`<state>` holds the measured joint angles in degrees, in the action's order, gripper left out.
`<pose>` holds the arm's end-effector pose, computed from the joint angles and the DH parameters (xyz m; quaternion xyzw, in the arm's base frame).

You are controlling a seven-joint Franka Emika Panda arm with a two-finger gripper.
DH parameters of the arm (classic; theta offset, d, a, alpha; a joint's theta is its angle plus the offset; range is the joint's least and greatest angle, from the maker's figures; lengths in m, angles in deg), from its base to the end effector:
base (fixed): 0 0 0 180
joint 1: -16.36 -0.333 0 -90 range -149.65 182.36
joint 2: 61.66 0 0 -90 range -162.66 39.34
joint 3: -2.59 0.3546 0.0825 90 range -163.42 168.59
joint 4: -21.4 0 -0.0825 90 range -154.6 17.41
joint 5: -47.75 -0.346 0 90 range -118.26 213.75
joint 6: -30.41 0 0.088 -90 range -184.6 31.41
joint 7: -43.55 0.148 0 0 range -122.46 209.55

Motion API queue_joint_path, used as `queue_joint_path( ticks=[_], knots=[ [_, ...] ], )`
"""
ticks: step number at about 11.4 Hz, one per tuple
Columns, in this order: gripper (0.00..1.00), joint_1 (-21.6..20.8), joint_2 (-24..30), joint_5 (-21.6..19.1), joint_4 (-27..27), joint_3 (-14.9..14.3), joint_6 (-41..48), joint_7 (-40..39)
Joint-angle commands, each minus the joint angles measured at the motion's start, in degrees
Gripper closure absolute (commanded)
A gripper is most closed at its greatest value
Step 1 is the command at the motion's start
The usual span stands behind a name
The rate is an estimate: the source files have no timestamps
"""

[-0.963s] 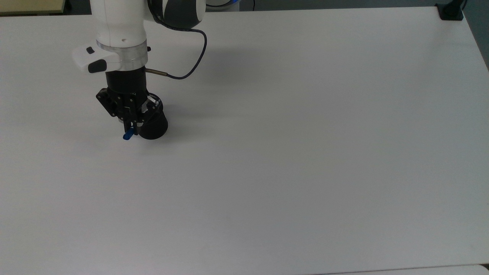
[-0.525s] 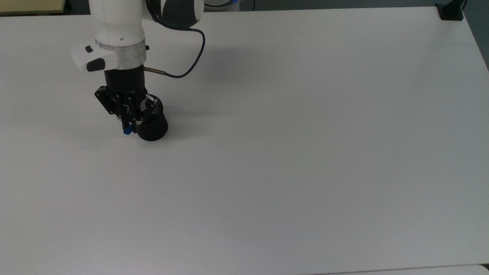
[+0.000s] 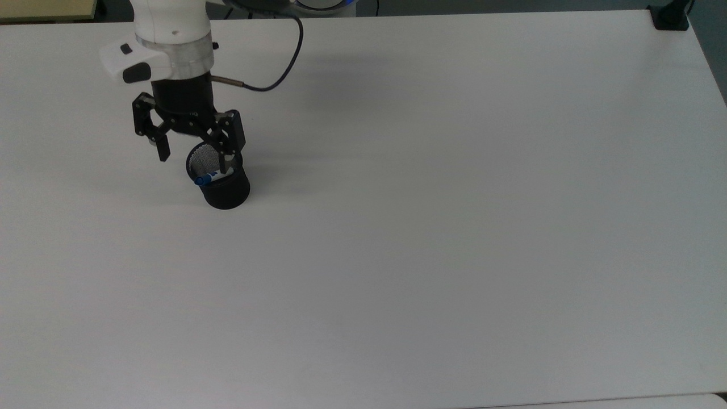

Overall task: Insert the marker
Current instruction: 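Open the gripper to release the marker and raise it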

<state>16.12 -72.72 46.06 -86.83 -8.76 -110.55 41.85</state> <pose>0.6168 -0.1130 0.4650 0.9781 -0.0847 0.1880 0.0280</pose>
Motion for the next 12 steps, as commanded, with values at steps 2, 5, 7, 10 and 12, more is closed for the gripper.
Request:
queue_joint_path(
  ticks=[2,5,7,10,12],
  knots=[
    [0.00,-1.43,8.75,-0.60,6.00,0.01,27.93,0.55],
    [0.00,-4.41,14.73,-0.78,6.99,0.19,40.89,0.73],
    [0.00,-5.21,16.59,-0.69,6.99,0.28,43.83,0.73],
    [0.00,-4.77,16.59,-0.16,7.96,0.28,44.36,0.29],
    [0.00,-4.68,16.59,-0.16,7.96,0.19,44.36,0.38]
  ],
)
